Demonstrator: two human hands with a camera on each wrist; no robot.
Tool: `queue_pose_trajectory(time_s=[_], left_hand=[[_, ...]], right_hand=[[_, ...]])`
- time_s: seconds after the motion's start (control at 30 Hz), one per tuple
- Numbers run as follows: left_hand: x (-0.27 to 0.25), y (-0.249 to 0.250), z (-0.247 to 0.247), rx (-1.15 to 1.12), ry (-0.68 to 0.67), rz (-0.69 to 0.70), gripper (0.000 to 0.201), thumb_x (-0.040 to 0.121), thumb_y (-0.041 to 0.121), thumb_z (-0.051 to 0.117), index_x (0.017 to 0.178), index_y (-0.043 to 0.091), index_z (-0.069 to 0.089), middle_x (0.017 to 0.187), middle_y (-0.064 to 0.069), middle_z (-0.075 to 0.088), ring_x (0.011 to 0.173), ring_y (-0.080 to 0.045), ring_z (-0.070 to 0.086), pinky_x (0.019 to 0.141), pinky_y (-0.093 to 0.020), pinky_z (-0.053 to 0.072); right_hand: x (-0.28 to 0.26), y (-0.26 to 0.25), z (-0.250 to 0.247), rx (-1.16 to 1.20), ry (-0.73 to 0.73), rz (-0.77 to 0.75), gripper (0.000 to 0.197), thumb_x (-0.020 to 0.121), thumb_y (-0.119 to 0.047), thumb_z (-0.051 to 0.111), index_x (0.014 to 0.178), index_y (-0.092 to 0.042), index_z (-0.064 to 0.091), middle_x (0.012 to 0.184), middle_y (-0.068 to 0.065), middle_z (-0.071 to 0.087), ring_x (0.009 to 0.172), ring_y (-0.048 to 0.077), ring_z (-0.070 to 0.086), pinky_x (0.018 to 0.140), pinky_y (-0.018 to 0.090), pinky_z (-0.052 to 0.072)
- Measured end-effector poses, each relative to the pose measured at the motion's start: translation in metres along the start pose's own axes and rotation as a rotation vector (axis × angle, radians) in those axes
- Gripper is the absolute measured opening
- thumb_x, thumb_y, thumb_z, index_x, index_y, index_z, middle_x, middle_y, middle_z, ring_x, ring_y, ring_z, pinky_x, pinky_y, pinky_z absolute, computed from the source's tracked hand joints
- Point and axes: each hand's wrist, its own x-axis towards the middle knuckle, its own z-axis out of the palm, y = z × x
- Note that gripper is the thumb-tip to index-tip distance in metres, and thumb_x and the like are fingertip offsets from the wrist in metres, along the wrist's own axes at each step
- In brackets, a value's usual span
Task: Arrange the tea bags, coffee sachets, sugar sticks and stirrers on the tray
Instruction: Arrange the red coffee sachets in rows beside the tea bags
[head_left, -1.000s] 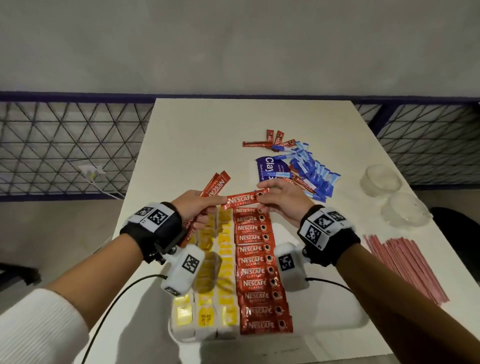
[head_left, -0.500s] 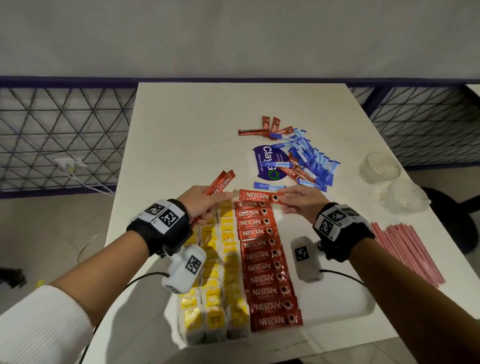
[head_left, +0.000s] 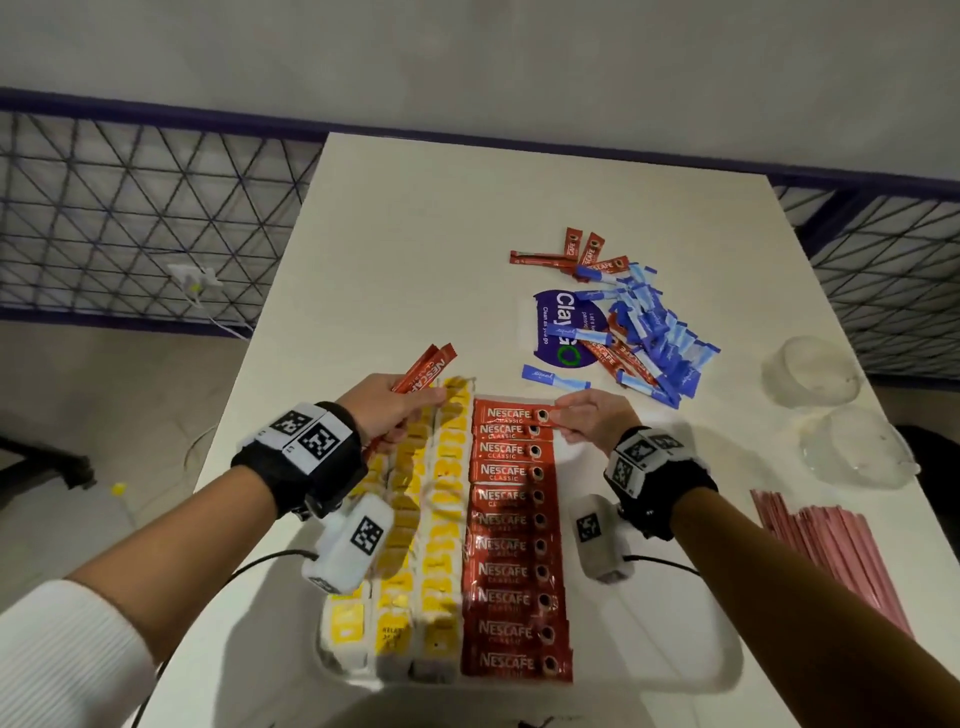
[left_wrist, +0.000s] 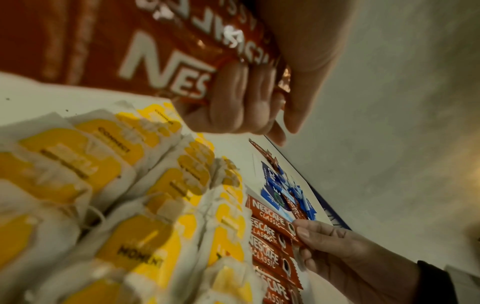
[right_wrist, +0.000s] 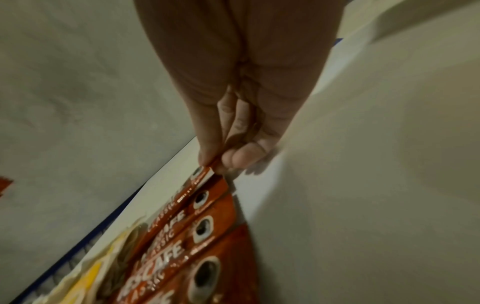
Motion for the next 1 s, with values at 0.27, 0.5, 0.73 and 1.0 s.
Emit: queue_pose_trajectory(time_s=[0.27,0.5,0.73,1.0], left_hand=[[-0.002,0.005,0.011,-0.012,0.003,-0.018,0.027,0.088,0.026,0.062,0.068,0.014,0.048,0.047,0.005,0.037,0.032,-0.007,0.028,0.034,-0.015,0.023],[-0.002,0.008,0.016,-0.023,0.024,-0.032,0.022,0.088,0.026,0.061,0.072,0.014,0.051,0.05,0.004,0.037,0.031,-0.006,0.028,0.033,-0.015,0.024],[-0.005,0.014,0.02,0.003,-0.041,-0.029,0.022,0.084,0.026,0.066,0.076,0.015,0.049,0.049,0.005,0.038,0.034,-0.007,0.028,0.034,-0.015,0.024],[-0.009,0.021,0.039,0.029,-0.188,-0.031,0.02,0.087,0.024,0.061,0.077,0.013,0.049,0.049,0.005,0.041,0.033,-0.007,0.029,0.036,-0.014,0.023]], right_hand=[[0.011,-0.001,0.0,-0.042,0.0,-0.044,0.017,0.081,-0.009,0.068,0.076,-0.019,0.055,0.072,0.005,0.061,0.064,0.016,0.053,0.062,0.024,0.047],[0.018,-0.003,0.001,-0.096,-0.004,-0.051,0.015,0.082,-0.014,0.069,0.084,-0.016,0.054,0.068,0.003,0.059,0.059,0.015,0.05,0.058,0.025,0.043],[0.014,-0.005,-0.002,-0.209,0.011,-0.078,0.018,0.085,-0.025,0.065,0.095,-0.014,0.054,0.072,0.001,0.053,0.053,0.015,0.044,0.048,0.024,0.036],[-0.033,-0.043,-0.007,-0.113,-0.257,-0.322,0.03,0.082,-0.033,0.066,0.11,-0.026,0.056,0.07,-0.003,0.056,0.053,0.005,0.052,0.056,0.02,0.047]])
